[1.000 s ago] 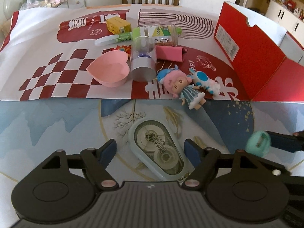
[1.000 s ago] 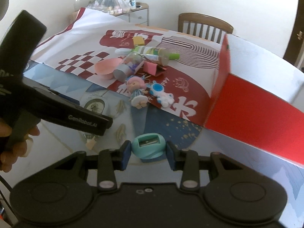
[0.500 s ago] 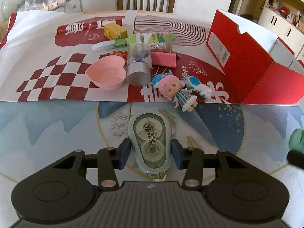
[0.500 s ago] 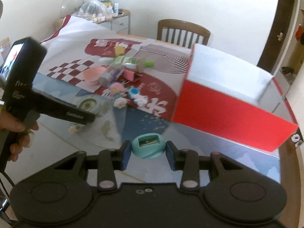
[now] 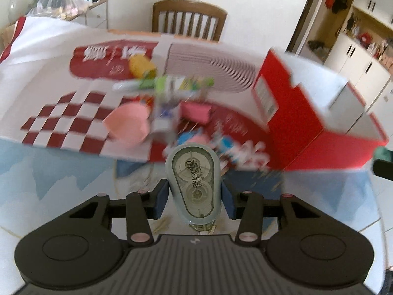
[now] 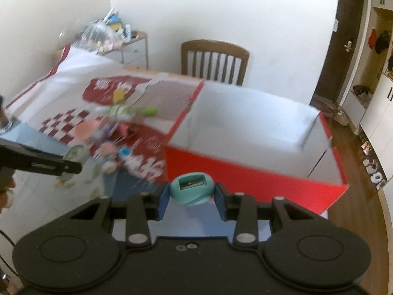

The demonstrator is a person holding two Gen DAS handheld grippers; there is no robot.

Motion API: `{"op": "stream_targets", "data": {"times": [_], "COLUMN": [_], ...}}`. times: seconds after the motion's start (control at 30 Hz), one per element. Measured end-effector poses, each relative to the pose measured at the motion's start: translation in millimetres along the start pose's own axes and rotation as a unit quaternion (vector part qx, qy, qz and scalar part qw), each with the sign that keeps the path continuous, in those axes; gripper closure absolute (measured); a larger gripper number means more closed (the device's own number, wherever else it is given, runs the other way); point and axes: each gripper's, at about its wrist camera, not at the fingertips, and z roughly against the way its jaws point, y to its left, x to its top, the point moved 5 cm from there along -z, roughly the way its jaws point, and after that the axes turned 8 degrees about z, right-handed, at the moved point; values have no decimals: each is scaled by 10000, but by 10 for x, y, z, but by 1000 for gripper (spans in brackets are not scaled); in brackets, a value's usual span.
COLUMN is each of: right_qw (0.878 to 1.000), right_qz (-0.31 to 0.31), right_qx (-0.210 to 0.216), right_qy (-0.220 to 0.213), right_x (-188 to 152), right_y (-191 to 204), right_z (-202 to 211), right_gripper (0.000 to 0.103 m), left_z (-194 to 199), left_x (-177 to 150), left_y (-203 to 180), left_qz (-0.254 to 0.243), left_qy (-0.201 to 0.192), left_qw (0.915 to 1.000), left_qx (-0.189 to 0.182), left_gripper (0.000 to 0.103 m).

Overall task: Organize rigid objects
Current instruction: 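Carry both items into the shoebox and open both tools to release them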

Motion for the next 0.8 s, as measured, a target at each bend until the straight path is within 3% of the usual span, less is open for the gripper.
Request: {"op": "stream_targets", "data": {"times": [0.2, 0.37, 0.53, 0.8], "right_qw": [9998, 9999, 9991, 9952], "right_qz": [-61, -81, -218, -91], "right_qx": [-113, -88, 24, 370], "right_qy": [-152, -3, 350, 897], "right_x": [207, 230, 182, 111], "right_y": [-519, -872, -1231, -1430], "right_z": [-123, -390, -713, -1134], "right_gripper": [65, 65, 65, 65], "left_z": [83, 5, -336, -1097], "left_x": [358, 596, 769, 875], "left_y": [-557, -1069, -1655, -2439], "left_qz": [-286, -534, -892, -1346], "left_qy": [-245, -211, 254, 729], "left_qw": [9988, 9969, 9928, 9860], "left_qx": [-309, -544, -756, -667], "left_gripper": [57, 57, 57, 57]}}
